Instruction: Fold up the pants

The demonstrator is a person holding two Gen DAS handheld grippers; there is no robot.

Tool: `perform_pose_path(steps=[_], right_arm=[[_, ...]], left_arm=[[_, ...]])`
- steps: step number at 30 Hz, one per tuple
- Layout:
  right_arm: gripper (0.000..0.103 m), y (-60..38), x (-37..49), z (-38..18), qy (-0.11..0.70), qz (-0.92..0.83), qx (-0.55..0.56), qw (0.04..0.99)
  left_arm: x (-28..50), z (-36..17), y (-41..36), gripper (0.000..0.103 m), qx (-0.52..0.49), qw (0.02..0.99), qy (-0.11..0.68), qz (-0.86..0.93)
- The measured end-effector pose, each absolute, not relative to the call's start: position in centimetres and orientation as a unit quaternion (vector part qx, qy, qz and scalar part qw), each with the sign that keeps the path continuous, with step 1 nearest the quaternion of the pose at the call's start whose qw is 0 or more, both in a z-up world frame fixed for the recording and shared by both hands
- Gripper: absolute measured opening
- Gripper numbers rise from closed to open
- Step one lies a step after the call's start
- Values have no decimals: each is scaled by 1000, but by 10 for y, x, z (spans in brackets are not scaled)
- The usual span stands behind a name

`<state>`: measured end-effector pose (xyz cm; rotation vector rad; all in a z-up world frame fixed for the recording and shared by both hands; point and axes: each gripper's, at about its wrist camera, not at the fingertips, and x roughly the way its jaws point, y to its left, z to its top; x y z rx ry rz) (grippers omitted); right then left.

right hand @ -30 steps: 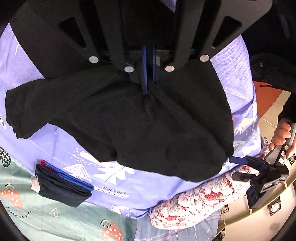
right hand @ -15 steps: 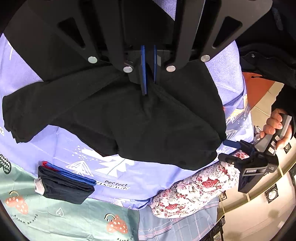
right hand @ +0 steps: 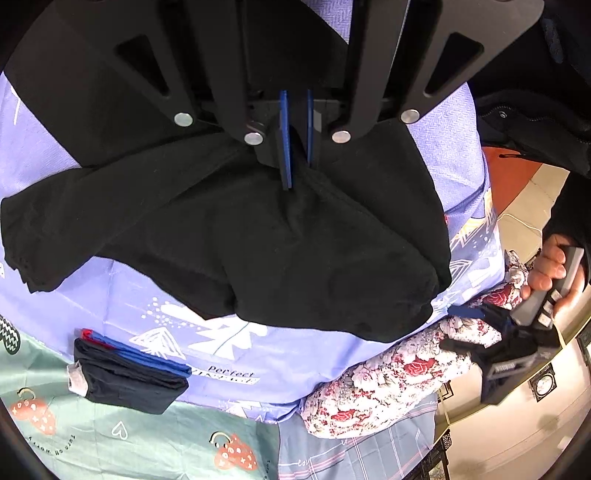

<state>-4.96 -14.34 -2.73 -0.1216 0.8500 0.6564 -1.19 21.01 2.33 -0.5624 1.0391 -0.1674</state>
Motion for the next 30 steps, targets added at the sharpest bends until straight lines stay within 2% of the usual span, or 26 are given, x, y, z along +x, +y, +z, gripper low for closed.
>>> perform_pose_path(steps=[9, 15, 19, 30], right_arm=[[9, -147, -55, -23, 392, 314, -54, 863], [9, -149, -54, -23, 394, 318, -46, 861], [9, -151, -55, -22, 391, 318, -43, 863], [9, -153, -55, -21, 391, 321, -35, 862]], left_arm=[[21, -19, 232, 94, -287, 806, 517, -23], [27, -9, 230, 94, -283, 818, 499, -36], [34, -14, 220, 94, -254, 812, 525, -34], [28, -20, 213, 94, -281, 792, 539, -56]])
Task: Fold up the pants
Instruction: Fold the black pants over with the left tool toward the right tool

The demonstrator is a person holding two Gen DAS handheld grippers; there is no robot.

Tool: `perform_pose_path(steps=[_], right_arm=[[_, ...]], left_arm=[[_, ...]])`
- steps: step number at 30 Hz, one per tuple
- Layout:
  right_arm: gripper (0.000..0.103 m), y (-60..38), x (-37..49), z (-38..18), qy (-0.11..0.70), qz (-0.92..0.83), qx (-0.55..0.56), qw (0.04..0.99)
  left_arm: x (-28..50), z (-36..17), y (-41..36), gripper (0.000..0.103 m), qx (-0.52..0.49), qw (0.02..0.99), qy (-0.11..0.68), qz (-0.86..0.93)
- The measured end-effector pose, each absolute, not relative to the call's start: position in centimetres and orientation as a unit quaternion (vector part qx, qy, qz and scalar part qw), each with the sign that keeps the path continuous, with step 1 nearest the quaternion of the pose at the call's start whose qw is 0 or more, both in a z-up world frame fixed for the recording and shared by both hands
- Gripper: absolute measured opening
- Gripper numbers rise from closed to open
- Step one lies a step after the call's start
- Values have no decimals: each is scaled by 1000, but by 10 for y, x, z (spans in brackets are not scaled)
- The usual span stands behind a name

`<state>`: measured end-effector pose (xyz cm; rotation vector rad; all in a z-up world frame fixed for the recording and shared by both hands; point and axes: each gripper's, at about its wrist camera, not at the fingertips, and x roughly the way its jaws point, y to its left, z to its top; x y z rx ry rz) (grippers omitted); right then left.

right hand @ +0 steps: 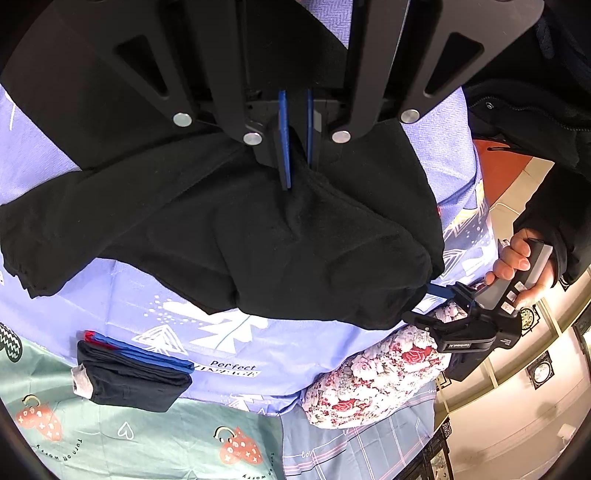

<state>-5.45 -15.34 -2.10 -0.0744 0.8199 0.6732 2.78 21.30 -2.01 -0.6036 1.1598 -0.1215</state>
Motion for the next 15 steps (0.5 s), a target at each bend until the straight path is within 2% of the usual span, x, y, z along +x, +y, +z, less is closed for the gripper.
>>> perform_pose_path(steps=[5, 8, 15], right_arm=[[8, -179, -58, -4, 346, 337, 34, 875], [6, -189, -42, 9, 349, 348, 87, 866], [7, -172, -20, 52, 333, 349, 57, 874]], left_arm=[[21, -17, 208, 94, -262, 789, 553, -59], [12, -11, 207, 94, -267, 787, 552, -69], [-14, 16, 179, 94, -269, 785, 543, -127]])
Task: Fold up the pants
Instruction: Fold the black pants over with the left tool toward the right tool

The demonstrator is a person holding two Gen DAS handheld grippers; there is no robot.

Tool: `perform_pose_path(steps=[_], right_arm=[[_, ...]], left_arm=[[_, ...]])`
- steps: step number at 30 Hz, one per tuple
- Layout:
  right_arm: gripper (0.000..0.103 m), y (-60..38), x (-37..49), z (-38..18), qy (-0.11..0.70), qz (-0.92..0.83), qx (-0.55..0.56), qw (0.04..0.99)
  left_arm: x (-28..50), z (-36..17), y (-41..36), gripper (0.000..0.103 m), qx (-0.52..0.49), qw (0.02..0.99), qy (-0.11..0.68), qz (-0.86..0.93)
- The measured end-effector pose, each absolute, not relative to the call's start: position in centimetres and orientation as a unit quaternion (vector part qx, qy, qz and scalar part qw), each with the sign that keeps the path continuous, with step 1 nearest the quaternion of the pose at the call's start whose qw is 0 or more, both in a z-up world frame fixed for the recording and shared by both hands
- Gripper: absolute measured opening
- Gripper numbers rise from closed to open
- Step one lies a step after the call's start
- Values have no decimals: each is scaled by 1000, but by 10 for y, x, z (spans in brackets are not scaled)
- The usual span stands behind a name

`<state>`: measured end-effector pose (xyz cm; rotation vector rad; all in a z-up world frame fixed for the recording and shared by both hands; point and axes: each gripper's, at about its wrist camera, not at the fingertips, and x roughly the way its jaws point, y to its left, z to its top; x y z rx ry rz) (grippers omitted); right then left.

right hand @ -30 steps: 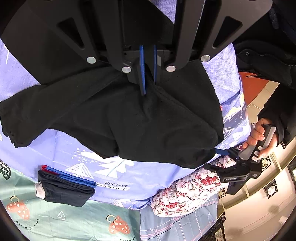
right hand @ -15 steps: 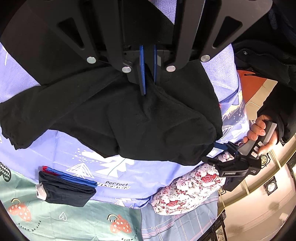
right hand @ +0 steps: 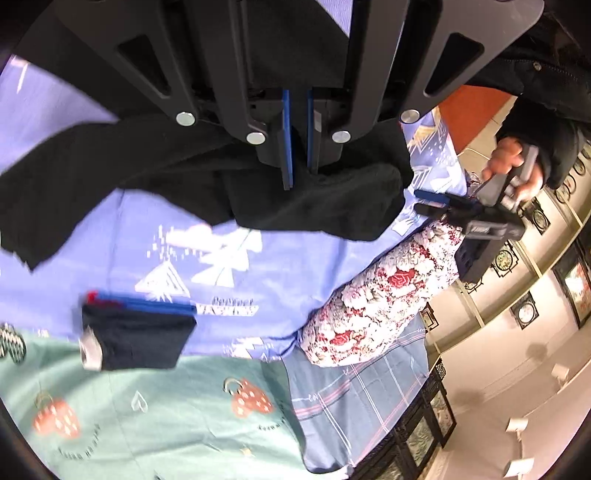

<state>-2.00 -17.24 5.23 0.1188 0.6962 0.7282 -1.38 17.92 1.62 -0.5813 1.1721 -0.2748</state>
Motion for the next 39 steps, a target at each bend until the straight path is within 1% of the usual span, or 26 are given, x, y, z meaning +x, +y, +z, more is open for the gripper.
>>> perform_pose_path(steps=[8, 13, 15, 17, 20, 24, 28, 32, 33, 34, 35, 39], right_arm=[[7, -180, -13, 61, 327, 345, 64, 877], [7, -183, -17, 62, 325, 347, 68, 877], [7, -185, -19, 60, 326, 348, 69, 876], [7, -187, -21, 58, 330, 350, 71, 874], [7, -187, -24, 52, 336, 356, 72, 869], [7, -183, -30, 44, 348, 362, 68, 862], [8, -171, -39, 27, 377, 369, 44, 848], [8, -155, -47, 7, 405, 368, 9, 837], [7, -153, -48, 3, 411, 369, 6, 834], [7, -150, -50, 0, 417, 371, 4, 830], [7, -149, -52, -1, 418, 374, 4, 828], [7, -143, -72, 14, 402, 401, -7, 823]], left_arm=[[-15, -10, 131, 94, -300, 743, 570, -180], [9, -36, 130, 94, -366, 724, 564, -155], [14, -37, 136, 91, -375, 733, 551, -133], [16, -29, 148, 82, -373, 754, 529, -113], [13, -23, 174, 81, -394, 762, 508, -83], [5, -21, 191, 67, -407, 767, 491, -61], [7, -13, 191, 67, -386, 789, 476, -48], [22, -17, 190, 67, -354, 794, 492, -50], [26, -17, 189, 64, -344, 799, 491, -46], [28, -15, 189, 42, -339, 805, 486, -47], [29, -12, 192, 13, -329, 809, 484, -52], [13, 13, 208, 13, -305, 827, 468, -65]])
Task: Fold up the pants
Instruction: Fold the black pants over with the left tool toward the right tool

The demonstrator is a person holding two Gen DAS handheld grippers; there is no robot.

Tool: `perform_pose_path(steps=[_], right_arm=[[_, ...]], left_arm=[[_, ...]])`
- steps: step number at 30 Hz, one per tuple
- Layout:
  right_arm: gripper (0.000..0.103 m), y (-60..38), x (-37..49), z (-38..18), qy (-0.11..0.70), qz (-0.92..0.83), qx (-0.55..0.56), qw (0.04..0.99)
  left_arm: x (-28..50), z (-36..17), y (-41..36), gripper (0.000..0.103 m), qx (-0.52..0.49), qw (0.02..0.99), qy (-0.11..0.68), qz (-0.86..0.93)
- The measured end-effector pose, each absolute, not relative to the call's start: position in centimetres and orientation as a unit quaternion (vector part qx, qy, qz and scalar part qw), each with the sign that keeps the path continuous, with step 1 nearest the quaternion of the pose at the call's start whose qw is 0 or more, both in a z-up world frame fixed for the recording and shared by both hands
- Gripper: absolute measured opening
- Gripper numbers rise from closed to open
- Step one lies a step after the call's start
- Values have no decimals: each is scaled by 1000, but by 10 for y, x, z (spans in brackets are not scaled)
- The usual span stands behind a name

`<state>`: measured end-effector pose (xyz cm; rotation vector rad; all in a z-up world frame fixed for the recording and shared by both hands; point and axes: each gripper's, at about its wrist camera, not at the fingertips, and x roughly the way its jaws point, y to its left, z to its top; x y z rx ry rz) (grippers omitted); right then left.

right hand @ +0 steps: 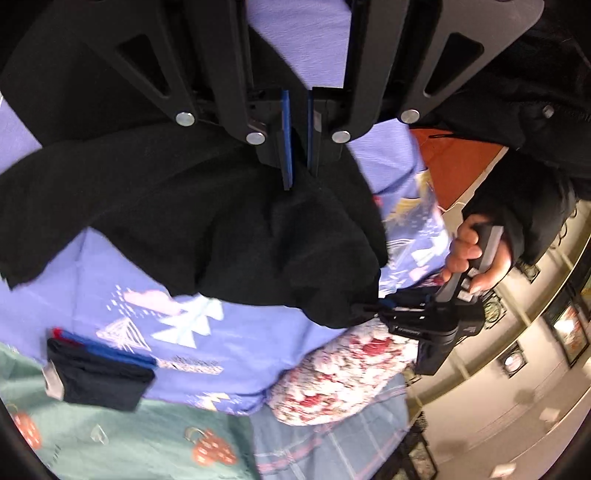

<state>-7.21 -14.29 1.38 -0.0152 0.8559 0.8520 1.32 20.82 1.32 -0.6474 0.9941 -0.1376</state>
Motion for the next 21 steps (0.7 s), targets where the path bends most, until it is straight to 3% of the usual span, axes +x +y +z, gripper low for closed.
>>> perform_pose_path(steps=[12, 16, 19, 20, 21], right_arm=[[10, -114, -86, -25, 456, 369, -68, 807], [13, -113, -89, -35, 472, 365, -77, 799], [28, -116, -90, -34, 474, 371, -71, 795], [46, -121, -91, -27, 468, 372, -60, 799], [54, -127, -90, -18, 457, 368, -52, 808]], left_arm=[[-5, -26, 228, 14, -284, 819, 497, -43], [-6, -33, 227, 22, -274, 810, 518, -34], [-14, -38, 230, 25, -285, 797, 531, -39], [-17, -35, 229, 33, -285, 795, 534, -45], [-22, -29, 229, 41, -284, 795, 535, -46]])
